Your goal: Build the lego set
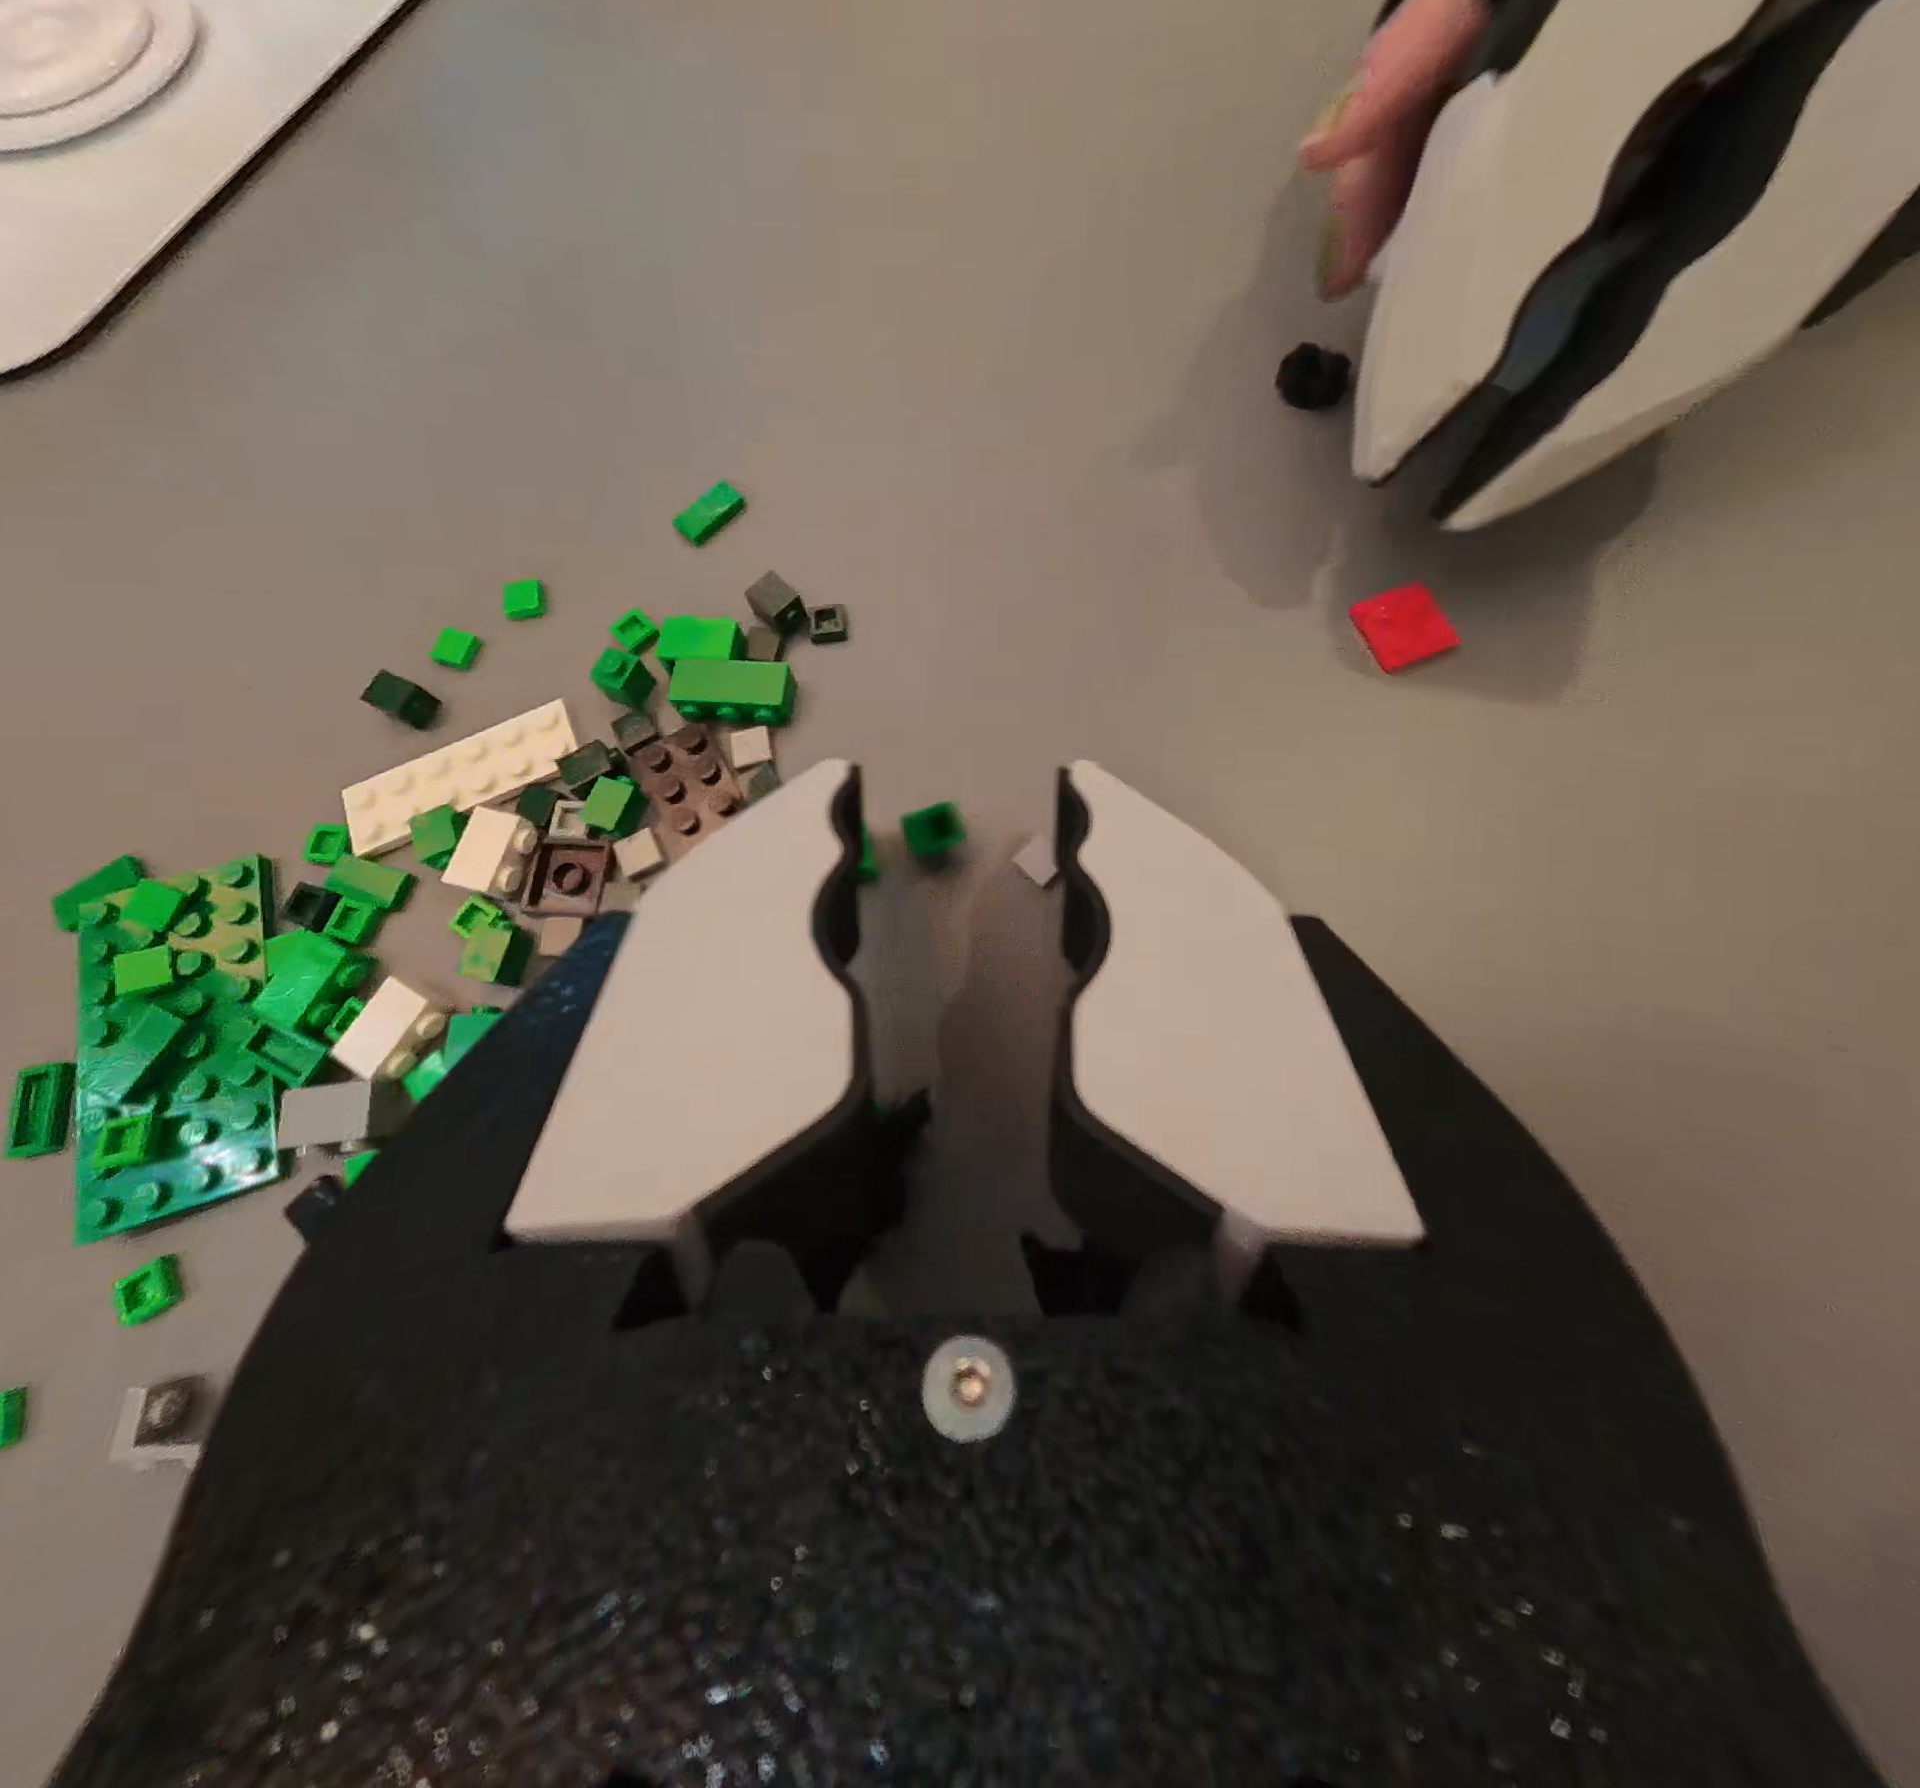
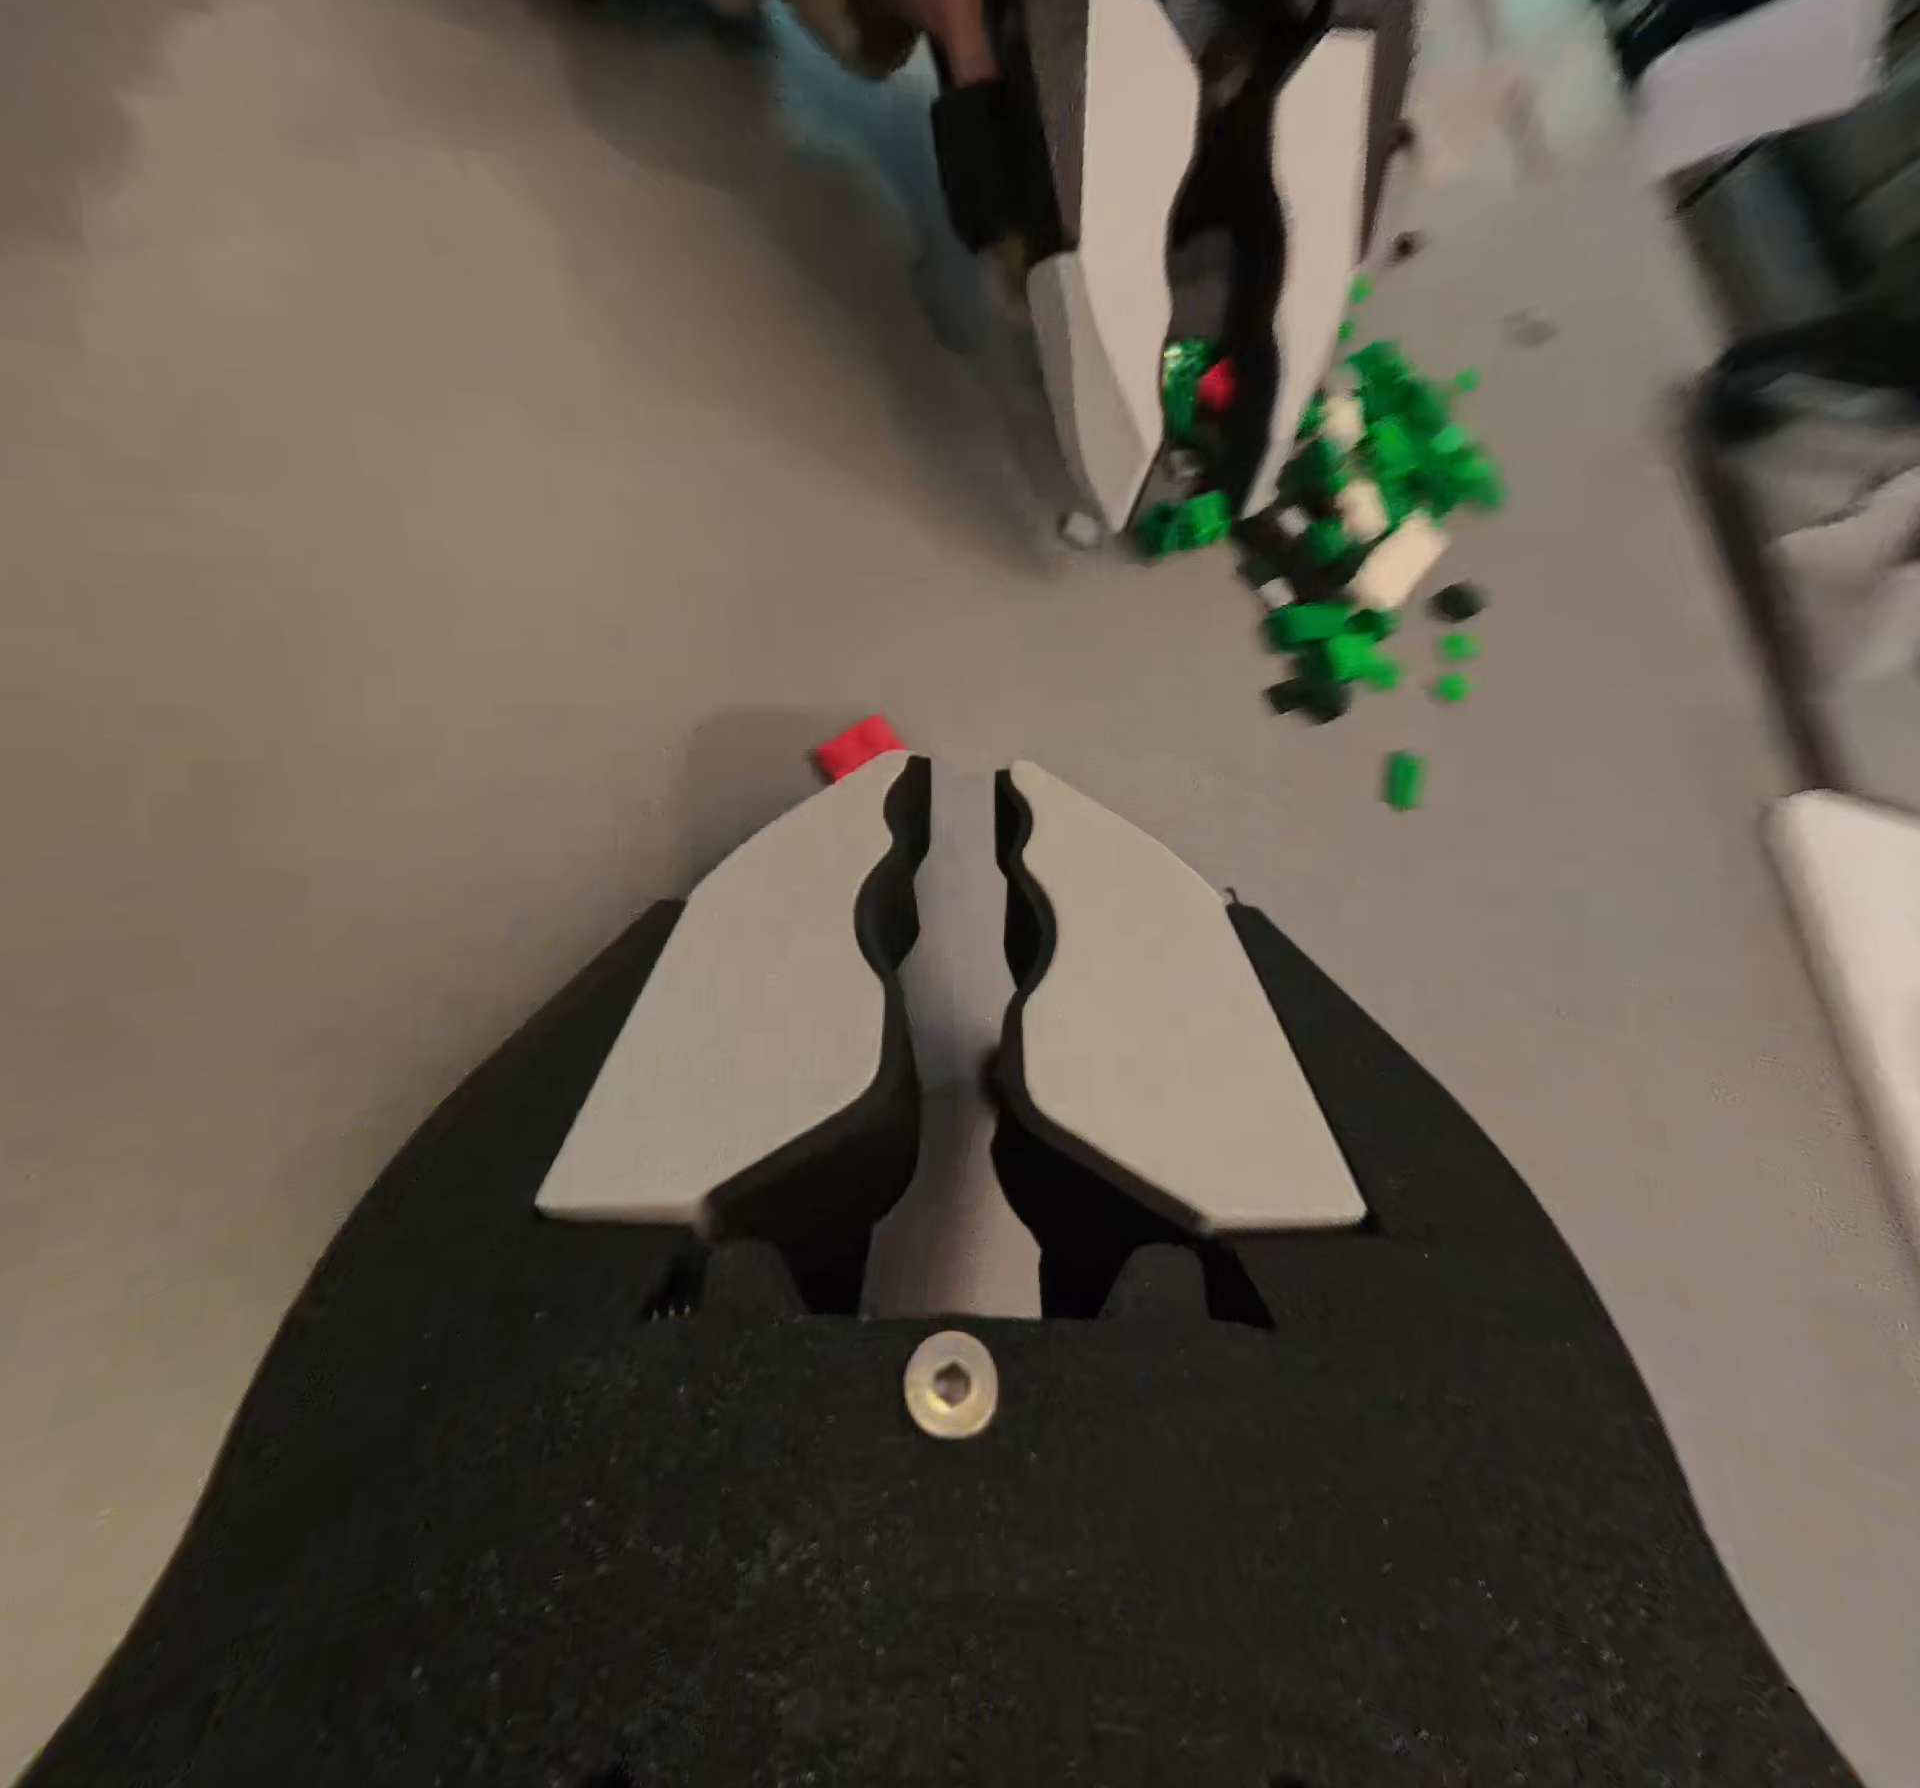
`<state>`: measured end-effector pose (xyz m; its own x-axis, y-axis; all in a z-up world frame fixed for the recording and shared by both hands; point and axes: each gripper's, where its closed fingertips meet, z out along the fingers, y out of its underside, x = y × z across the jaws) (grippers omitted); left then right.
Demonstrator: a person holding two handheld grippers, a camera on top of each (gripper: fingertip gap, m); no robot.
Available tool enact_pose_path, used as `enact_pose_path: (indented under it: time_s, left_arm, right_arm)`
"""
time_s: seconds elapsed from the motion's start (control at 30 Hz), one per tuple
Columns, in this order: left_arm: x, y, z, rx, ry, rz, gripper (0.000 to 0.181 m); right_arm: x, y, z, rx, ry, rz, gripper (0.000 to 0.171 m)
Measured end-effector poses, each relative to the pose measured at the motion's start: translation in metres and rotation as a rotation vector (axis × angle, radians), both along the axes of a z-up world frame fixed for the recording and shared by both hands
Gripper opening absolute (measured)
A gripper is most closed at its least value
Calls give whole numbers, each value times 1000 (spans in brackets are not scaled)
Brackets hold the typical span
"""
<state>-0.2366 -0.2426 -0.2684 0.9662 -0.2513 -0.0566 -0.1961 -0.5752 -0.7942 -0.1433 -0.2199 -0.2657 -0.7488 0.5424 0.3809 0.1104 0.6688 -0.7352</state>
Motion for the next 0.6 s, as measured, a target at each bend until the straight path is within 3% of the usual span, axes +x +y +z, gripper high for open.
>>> enact_pose_path:
  time_s: [0.07, 0.13, 0.27, 0.37, 0.6]
  left_arm:
    - [-2, 1, 0, 2, 15, 13, 53]
    - [-6, 2, 3, 19, 41, 29, 59]
    - [-12, 3, 11, 68, 88, 55, 60]
    - [-14, 4, 14, 88, 111, 61, 59]
    - [-12, 5, 12, 94, 144, 55, 56]
  right_arm:
    - [5, -5, -5, -66, -134, -42, 17]
    - [5, -7, -8, -94, -219, -130, 22]
    - [8, -16, -11, -169, -346, -299, 31]
    - [7, -9, -18, -110, -370, -431, 33]
    - [3, -10, -22, -98, -407, -522, 23]
